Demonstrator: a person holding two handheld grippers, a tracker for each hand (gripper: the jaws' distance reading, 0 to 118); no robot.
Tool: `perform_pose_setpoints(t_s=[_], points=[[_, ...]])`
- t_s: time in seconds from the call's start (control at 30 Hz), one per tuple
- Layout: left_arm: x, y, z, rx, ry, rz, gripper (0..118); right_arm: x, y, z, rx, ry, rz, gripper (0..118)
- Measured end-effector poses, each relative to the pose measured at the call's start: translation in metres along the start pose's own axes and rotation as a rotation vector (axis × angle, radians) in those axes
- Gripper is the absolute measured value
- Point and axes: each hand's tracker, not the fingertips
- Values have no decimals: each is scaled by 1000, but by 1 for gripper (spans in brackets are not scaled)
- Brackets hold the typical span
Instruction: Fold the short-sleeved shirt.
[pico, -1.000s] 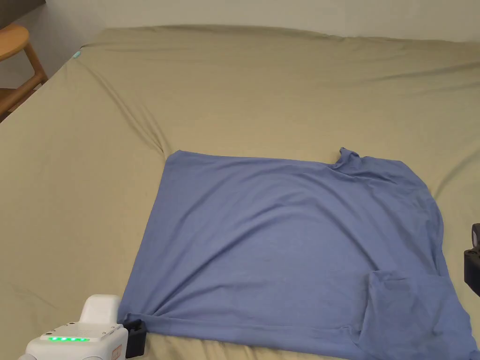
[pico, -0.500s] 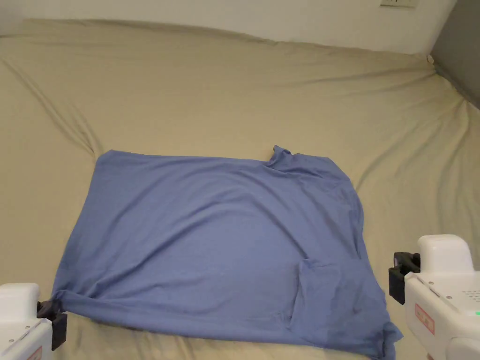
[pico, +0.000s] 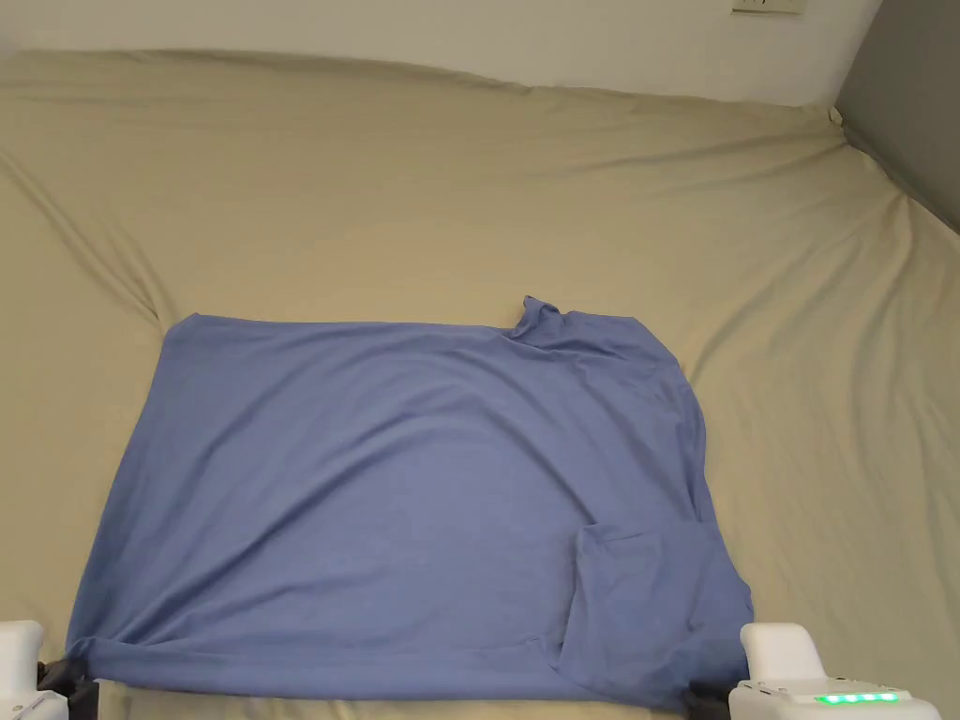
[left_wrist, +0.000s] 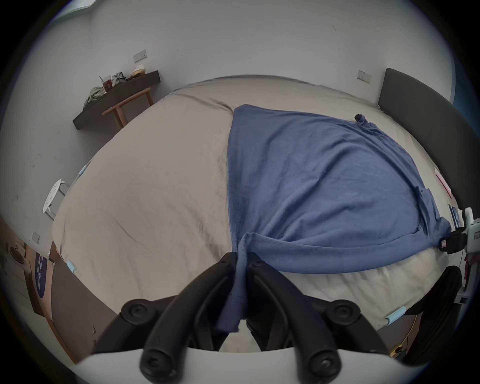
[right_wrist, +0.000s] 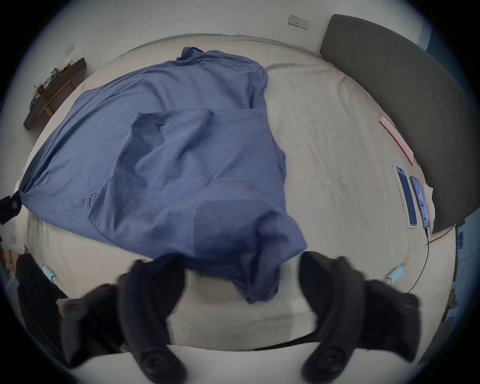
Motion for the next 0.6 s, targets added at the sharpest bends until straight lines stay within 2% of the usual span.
perform_pose_setpoints(t_s=[0.03,0.1,0.17,0.2,0.3,0.4,0.6], points=[[0,-1,-3,-5,3,-3,4,0,0,-4,-12,13,8,49],[2,0,-6,-18,6,-12,4,-1,1,-5,-18,35,13,35],[6,1,-3,-27,12,-26,4,-2,2,-2,15,42,20,9],[6,0,-4,-32,9,-27,4,-1,3,1,42,69,3,9],[5,-5,-5,-12,12,-27,4,-2,2,22,154,59,-16,8],[1,-3,0,10,1,4,4,2,2,48,259,90,-42,8],[-8,18,12,113,-32,98,4,19,25,81,352,145,-134,8]])
